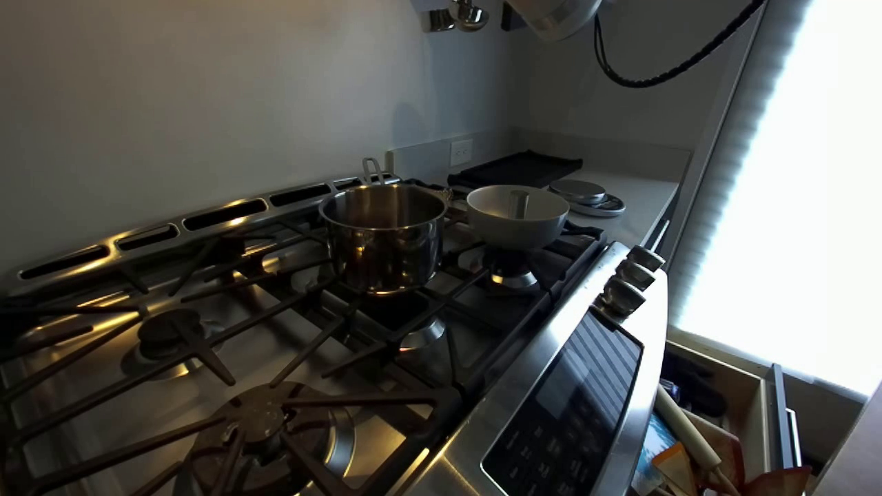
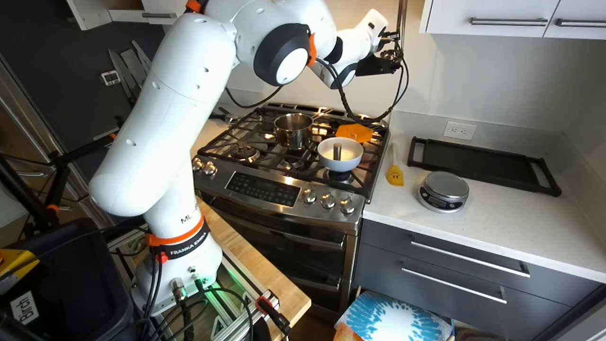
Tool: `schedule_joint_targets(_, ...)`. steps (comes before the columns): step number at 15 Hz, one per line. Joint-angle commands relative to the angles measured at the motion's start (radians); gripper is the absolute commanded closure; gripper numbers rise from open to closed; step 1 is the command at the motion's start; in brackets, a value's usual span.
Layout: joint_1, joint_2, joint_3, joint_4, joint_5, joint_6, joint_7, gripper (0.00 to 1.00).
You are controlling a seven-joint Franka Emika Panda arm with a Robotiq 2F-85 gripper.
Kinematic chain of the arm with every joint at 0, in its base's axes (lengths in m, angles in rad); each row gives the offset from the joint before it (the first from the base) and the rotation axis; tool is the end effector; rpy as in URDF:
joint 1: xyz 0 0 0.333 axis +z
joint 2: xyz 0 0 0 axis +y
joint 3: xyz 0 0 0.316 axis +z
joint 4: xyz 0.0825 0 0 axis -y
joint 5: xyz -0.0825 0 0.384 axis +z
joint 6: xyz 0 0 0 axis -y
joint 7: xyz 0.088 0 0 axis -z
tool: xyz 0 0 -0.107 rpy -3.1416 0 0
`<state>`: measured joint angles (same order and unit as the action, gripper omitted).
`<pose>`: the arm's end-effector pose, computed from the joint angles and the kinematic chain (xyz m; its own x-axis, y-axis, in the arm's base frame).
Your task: Unhang one silver ladle and put it in the silver pot
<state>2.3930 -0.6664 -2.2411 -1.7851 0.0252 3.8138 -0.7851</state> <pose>0.6742 -0.0599 0.4737 0.0001 0.2568 0.9665 0.0179 -0.9663 0.2568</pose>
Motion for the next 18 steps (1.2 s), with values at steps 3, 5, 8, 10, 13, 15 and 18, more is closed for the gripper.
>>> schedule_joint_targets(3, 0.039, 0.060, -0.034, -0.016, 0.138, 0.034, -0.043, 0.37)
schedule_joint_targets(5, 0.025, 0.072, -0.010, -0.037, 0.120, 0.041, -0.043, 0.22)
schedule_joint_targets(8, -0.020, 0.051, 0.073, -0.069, -0.010, 0.041, 0.012, 0.01)
schedule_joint_targets(10, -0.032, 0.044, 0.106, -0.091, -0.053, 0.051, 0.032, 0.00)
schedule_joint_targets(13, -0.041, 0.038, 0.114, -0.129, -0.055, 0.126, 0.052, 0.00)
schedule_joint_targets(15, -0.001, 0.074, 0.053, -0.156, 0.084, 0.194, -0.022, 0.00)
schedule_joint_targets(18, -0.039, 0.022, 0.085, -0.174, 0.080, 0.286, 0.011, 0.00)
